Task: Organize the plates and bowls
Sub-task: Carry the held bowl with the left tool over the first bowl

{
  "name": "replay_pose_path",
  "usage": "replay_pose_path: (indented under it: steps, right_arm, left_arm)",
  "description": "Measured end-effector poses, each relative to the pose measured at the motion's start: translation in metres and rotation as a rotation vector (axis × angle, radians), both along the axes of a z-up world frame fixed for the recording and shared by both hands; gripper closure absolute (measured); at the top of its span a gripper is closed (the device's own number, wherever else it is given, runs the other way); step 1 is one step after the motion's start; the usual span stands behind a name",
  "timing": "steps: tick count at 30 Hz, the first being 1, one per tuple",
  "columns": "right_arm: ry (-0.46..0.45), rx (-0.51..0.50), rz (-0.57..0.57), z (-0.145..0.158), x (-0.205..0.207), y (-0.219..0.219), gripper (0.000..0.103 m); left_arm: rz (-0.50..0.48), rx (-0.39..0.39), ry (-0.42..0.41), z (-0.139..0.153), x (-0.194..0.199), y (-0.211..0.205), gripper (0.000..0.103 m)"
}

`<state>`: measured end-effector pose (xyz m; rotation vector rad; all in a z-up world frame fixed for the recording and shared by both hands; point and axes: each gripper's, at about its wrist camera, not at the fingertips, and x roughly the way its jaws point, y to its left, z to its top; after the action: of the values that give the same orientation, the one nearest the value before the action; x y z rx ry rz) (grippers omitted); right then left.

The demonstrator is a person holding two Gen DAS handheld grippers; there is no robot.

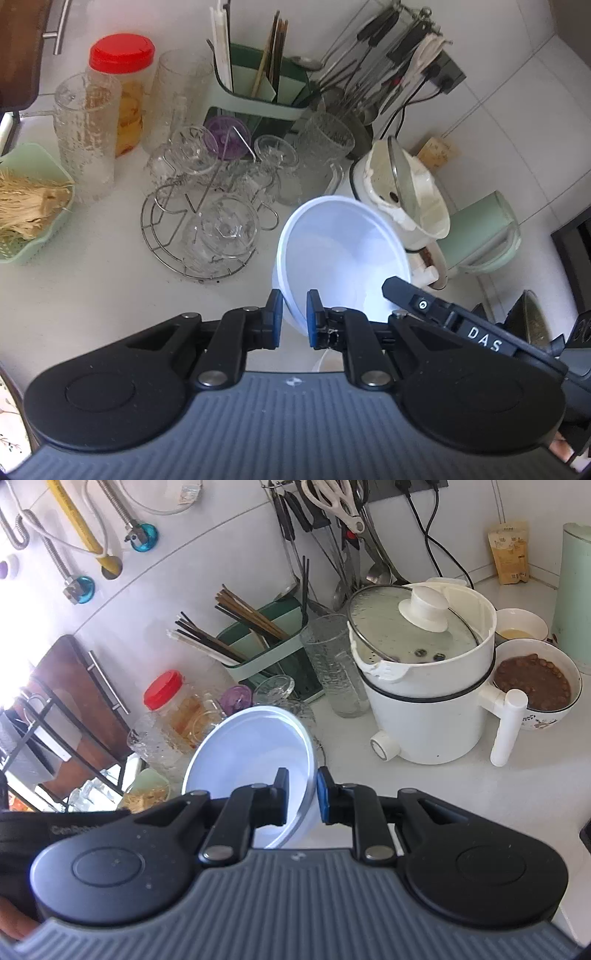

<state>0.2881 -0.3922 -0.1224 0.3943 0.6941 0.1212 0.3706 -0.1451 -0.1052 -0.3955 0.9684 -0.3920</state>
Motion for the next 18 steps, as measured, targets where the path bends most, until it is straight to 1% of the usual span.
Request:
replay_pose_path:
  steps: [5,9,13,15,18]
  right_arm:
    - [0.003,0.021,-0.006,0.001,-0.008,0.01,0.083]
    - [-0.006,0.03,0.01,0.002,-0.015,0.017,0.083]
    - [-0.004,0.038,0.048,0.002,-0.016,0.022,0.083]
    - [0.009,0.072,0.07,0.002,-0.014,0.025,0.083]
    - [0.008,0.052,0.126,0.002,-0.01,0.039,0.083]
  left_arm:
    - [0.004,-0.001,-0.022,0.009,-0.011,0.012,0.087]
    - [0.011,0.012,-0.025,0.012,-0.022,0.02,0.087]
    - [0.02,0.021,-0.037,0.012,-0.032,0.029,0.087]
    - [0.034,0.035,-0.05,0.013,-0.037,0.035,0.087]
    - [0.078,0.026,-0.047,0.013,-0.043,0.049,0.087]
